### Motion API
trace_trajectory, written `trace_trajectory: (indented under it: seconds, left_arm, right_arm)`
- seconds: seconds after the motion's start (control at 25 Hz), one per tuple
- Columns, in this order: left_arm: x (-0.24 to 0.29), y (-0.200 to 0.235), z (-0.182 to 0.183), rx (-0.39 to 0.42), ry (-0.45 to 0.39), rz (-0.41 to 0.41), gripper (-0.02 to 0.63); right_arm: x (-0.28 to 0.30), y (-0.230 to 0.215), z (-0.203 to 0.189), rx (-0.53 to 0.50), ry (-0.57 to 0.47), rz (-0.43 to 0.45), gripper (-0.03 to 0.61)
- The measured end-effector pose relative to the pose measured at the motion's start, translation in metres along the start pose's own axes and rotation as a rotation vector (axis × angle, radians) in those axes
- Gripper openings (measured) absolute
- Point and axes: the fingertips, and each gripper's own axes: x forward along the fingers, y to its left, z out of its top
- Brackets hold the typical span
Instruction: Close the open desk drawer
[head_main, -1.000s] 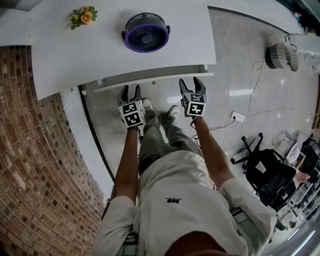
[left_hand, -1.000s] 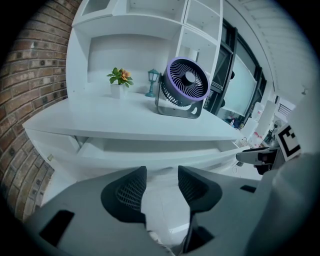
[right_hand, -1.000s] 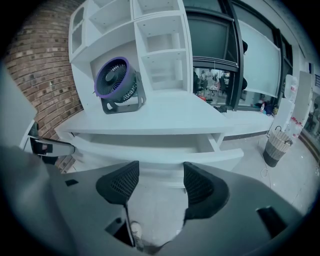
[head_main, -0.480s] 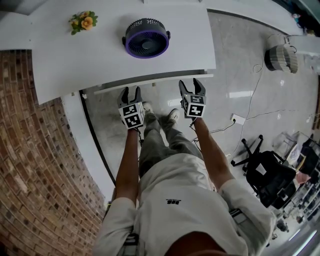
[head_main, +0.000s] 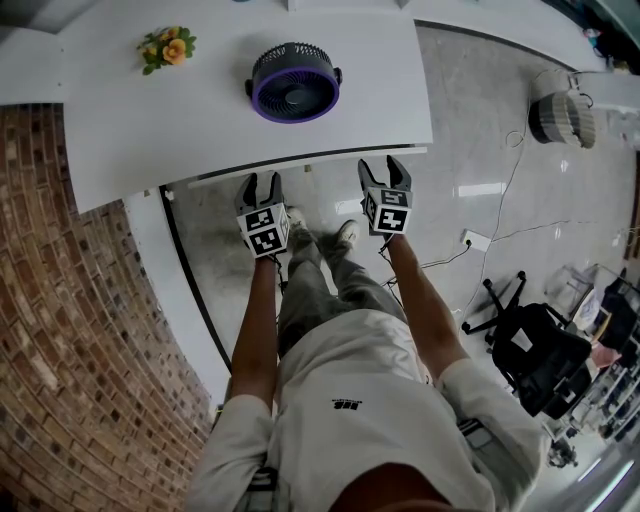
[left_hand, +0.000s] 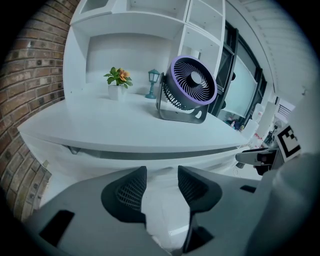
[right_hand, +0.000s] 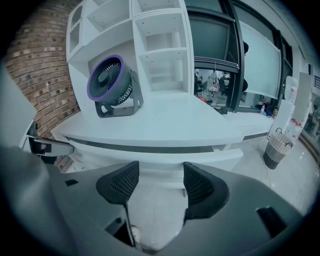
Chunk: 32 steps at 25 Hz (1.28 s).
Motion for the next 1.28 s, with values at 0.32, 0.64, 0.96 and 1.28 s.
trace_trajectory:
  seconds: [0.32, 0.64, 0.96, 1.28]
  left_arm:
    - [0.004, 0.0, 0.006, -0.001, -0.003, -0.005, 0.21]
    - [0.004, 0.001, 0.009, -0.007, -0.01, -0.01, 0.21]
    - [0.006, 0.003, 0.013, 0.009, -0.018, -0.021, 0.21]
    - [0.004, 0.005, 0.006, 0.003, -0.013, -0.035, 0.215]
  right_arm:
    - [0.003, 0.001, 0.007, -0.007, 0.005, -0.001, 0.276]
    - [0.003, 0.001, 0.009, -0.004, 0.001, -0.008, 0.276]
    - [0.007, 0.001, 0.012, -0.013, -0.006, -0.01, 0.276]
    - [-0.002, 0.014, 0.001, -0.046, 0.022, 0.005, 0.276]
